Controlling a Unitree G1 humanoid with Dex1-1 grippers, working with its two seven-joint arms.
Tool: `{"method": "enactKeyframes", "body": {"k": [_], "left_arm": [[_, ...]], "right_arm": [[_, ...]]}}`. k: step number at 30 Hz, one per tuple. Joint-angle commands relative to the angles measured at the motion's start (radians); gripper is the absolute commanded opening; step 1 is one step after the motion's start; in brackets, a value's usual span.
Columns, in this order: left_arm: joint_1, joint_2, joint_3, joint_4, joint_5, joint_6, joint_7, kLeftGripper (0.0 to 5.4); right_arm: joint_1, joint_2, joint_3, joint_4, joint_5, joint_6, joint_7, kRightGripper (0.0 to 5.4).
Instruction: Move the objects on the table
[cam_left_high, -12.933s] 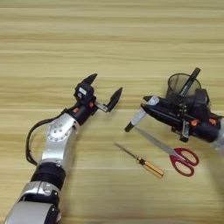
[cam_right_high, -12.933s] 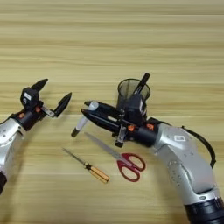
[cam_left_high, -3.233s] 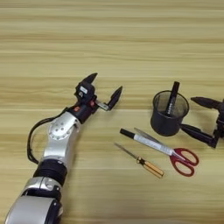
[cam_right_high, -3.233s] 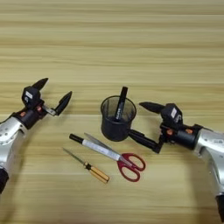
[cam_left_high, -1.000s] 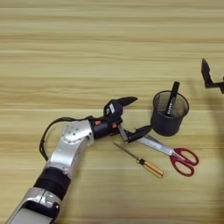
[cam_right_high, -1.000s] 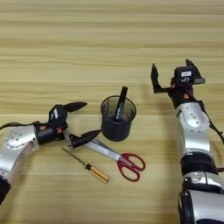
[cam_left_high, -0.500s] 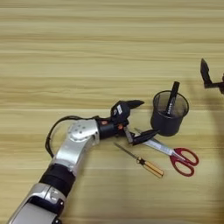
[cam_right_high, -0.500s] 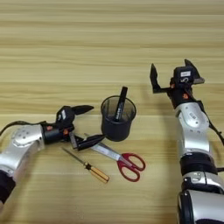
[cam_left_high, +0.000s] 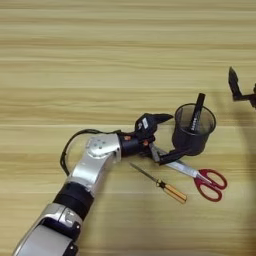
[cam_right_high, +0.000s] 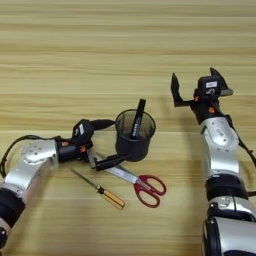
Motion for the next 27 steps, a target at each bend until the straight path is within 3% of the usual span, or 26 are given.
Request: {"method": "enactKeyframes", "body": {"k": [1,27], "left_arm": [[-0.025,-0.018,-0.014,0.014,0.023,0.012,0.004,5.4],[-0.139,-0.128,-0.003,0.178,0.077,-0.008,0.087,5.4]], "right_arm": [[-0.017,0.006,0.001,-0.008,0.002,-0.005,-0.003,5.37],[-0.02,0.007,0.0,0.003,0.004,-0.007,0.002,5.37]]}}
